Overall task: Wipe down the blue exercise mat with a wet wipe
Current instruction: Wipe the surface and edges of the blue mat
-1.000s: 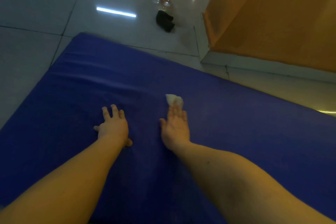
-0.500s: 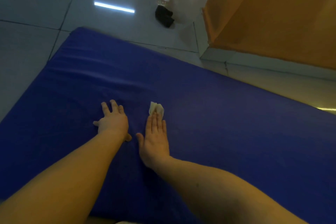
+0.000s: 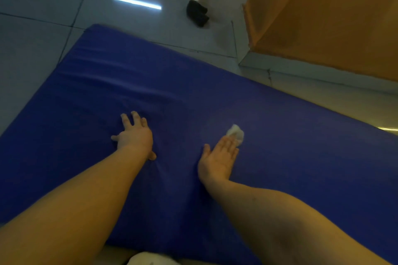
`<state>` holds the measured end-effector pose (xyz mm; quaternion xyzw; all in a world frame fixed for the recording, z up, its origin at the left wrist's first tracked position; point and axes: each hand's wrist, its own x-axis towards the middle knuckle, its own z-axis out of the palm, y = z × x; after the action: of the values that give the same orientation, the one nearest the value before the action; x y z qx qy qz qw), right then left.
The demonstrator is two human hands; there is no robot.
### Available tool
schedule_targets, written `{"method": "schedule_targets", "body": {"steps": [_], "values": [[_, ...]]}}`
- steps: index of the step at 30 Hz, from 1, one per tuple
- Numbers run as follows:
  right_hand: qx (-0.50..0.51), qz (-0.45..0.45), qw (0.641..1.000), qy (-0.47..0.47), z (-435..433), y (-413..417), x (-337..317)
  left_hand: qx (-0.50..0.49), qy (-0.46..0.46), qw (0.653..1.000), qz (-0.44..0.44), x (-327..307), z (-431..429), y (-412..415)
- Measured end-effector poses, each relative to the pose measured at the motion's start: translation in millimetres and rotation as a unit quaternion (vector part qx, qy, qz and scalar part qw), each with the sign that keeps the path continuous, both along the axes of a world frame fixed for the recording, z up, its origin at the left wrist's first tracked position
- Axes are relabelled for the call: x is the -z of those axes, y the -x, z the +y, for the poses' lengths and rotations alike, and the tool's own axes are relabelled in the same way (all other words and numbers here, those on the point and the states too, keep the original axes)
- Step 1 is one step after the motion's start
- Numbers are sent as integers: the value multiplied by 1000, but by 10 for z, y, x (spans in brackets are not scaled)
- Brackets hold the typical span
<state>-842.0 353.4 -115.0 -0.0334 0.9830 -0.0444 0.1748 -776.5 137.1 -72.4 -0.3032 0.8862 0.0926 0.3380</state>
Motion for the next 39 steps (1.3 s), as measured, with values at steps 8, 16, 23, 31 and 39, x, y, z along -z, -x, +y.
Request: {"method": "schedule_targets", "body": {"steps": [8, 16, 23, 31, 39], "values": [[-345, -29, 936, 60, -310, -577, -124, -1, 3, 1000, 3, -9, 0, -2], [20, -4, 999, -42, 760, 96, -66, 4, 0, 1000, 6, -28, -9, -27], [-44, -1, 999, 3, -103, -343, -52, 0, 3, 1000, 9, -38, 11, -14], [-377, -55, 922, 67, -584, -859, -150, 54, 45, 997, 38, -80, -68, -183], [-178, -3, 984, 25, 431, -436, -88, 13, 16, 996, 89, -114, 20, -383]]}}
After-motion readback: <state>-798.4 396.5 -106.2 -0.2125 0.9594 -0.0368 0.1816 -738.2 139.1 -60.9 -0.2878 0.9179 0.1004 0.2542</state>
